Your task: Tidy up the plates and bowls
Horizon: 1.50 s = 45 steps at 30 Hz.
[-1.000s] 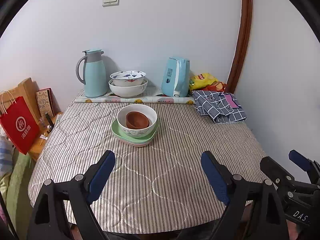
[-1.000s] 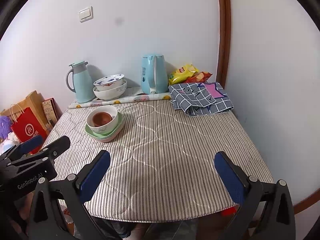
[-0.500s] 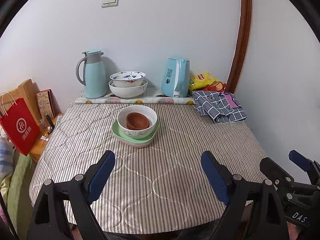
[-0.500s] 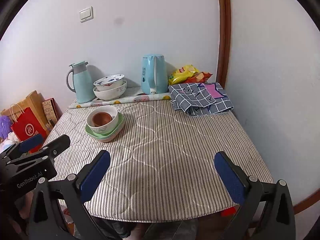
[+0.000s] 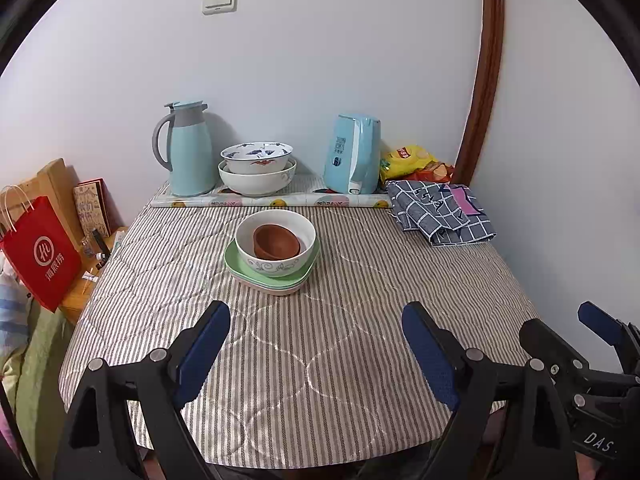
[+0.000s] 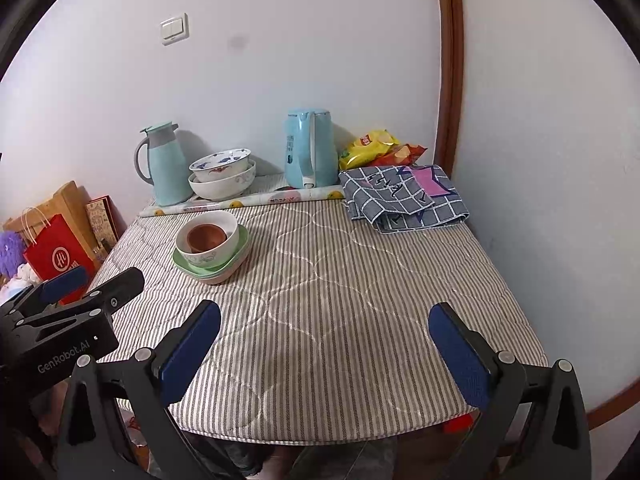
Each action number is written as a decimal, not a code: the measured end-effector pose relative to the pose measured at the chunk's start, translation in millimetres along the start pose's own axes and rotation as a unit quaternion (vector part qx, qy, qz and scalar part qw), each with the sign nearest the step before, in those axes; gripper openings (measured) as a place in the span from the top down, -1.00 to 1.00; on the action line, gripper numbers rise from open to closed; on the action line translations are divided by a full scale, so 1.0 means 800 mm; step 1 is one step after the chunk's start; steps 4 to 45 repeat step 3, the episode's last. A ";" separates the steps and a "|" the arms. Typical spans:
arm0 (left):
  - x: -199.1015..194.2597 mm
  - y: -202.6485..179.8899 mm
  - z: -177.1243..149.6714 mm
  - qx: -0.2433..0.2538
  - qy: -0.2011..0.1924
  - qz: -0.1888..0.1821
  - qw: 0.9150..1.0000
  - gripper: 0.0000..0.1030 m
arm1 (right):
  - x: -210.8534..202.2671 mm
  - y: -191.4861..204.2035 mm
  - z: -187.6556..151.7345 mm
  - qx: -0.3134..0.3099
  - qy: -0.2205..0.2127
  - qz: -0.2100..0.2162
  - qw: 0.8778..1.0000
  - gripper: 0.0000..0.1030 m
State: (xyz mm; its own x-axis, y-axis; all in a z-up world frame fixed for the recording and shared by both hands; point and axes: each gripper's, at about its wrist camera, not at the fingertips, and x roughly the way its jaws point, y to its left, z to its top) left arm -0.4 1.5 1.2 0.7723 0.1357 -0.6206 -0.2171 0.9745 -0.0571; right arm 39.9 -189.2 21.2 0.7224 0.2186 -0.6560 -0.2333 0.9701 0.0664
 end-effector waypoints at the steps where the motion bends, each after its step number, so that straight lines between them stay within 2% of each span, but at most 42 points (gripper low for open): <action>1: 0.001 0.001 0.000 -0.001 0.000 0.000 1.000 -0.70 | 0.001 0.001 0.000 0.000 0.001 0.002 1.000 -0.98; 45: 0.006 0.002 0.000 -0.004 0.001 -0.002 1.000 -0.70 | 0.004 0.002 0.001 -0.002 0.003 0.002 1.000 -0.98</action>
